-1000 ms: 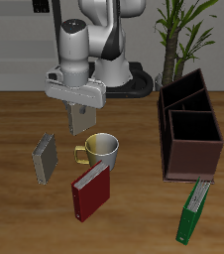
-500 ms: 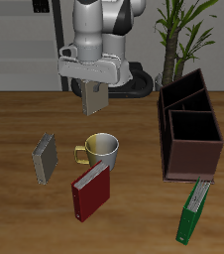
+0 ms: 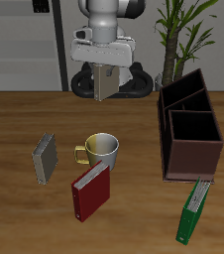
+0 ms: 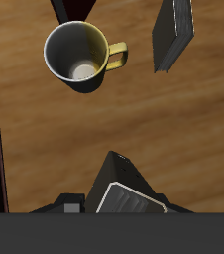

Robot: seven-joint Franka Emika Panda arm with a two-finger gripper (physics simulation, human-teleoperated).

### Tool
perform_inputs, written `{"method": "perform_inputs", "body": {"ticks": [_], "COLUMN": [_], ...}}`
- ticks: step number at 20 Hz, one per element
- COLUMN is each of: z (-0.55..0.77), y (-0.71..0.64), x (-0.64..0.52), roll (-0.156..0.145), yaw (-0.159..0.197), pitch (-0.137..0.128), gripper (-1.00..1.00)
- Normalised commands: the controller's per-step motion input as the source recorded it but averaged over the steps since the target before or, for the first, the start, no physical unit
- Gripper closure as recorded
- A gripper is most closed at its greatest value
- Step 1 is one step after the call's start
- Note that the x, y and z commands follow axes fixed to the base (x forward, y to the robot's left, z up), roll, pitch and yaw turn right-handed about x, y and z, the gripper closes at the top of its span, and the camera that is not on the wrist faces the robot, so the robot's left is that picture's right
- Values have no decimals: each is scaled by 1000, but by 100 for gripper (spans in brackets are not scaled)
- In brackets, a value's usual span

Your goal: Place the left yellow book into the left desk caddy's right compartment and place the right yellow book into the left desk caddy's right compartment and place the red book into the left desk caddy's left compartment

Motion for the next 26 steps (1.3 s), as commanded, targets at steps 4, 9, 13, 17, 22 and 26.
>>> {"method": "perform_inputs", "body": {"ticks": [4, 9, 13, 17, 22, 26], "z": [349, 358, 457, 446, 208, 126], "y": [508, 535, 424, 418, 560, 452], "x": [141, 366, 325, 424, 583, 449], "roll": [36, 15, 10, 5, 12, 38], "yaw": [76, 79, 41, 55, 56, 4], "pitch": [-2, 13, -4, 2, 54, 79], "gripper": [100, 100, 100, 100, 100, 100]}}
